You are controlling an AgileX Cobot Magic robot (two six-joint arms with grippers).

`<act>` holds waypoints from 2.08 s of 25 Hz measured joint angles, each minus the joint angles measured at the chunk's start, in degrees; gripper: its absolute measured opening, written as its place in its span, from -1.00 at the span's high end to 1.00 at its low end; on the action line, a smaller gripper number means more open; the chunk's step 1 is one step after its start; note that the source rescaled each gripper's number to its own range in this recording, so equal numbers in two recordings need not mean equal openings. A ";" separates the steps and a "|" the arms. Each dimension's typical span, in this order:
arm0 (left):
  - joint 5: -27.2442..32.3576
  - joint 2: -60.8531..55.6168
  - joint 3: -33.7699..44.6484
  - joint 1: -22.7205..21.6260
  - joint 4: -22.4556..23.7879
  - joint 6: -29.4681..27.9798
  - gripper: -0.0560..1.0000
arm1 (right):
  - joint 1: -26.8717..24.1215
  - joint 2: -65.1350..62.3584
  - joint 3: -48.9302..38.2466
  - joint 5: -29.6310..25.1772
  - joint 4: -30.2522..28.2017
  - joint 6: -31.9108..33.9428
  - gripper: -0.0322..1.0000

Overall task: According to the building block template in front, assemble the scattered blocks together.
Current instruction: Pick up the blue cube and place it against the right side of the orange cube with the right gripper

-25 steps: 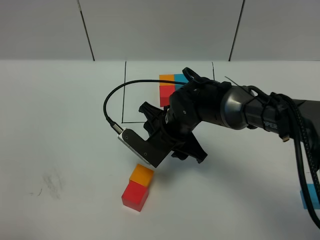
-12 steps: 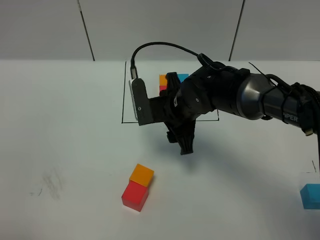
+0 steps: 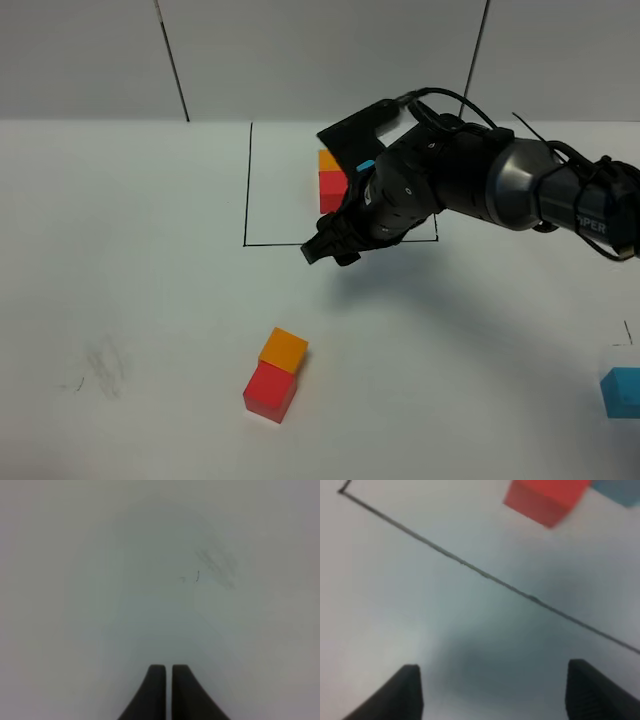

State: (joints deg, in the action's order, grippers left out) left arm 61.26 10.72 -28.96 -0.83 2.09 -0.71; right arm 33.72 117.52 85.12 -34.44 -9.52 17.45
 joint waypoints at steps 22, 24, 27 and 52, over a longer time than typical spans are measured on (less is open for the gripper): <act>0.00 0.00 0.00 0.00 0.00 0.00 0.89 | -5.87 0.00 0.01 -11.54 -9.21 12.03 -0.40; 0.00 0.00 0.00 0.00 0.00 0.00 0.89 | -6.31 -0.04 0.01 -11.99 -9.56 11.59 -0.40; 0.00 0.00 0.00 0.00 0.00 0.06 0.89 | -7.44 -0.35 0.01 -12.22 -9.81 11.08 -0.40; 0.00 0.00 0.00 0.00 0.00 0.11 0.89 | -20.29 -13.36 -3.88 -20.37 -11.84 6.49 -0.40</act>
State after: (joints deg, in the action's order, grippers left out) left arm 61.26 10.72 -28.96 -0.83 2.09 -0.61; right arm 13.43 104.16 81.24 -54.81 -21.36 23.93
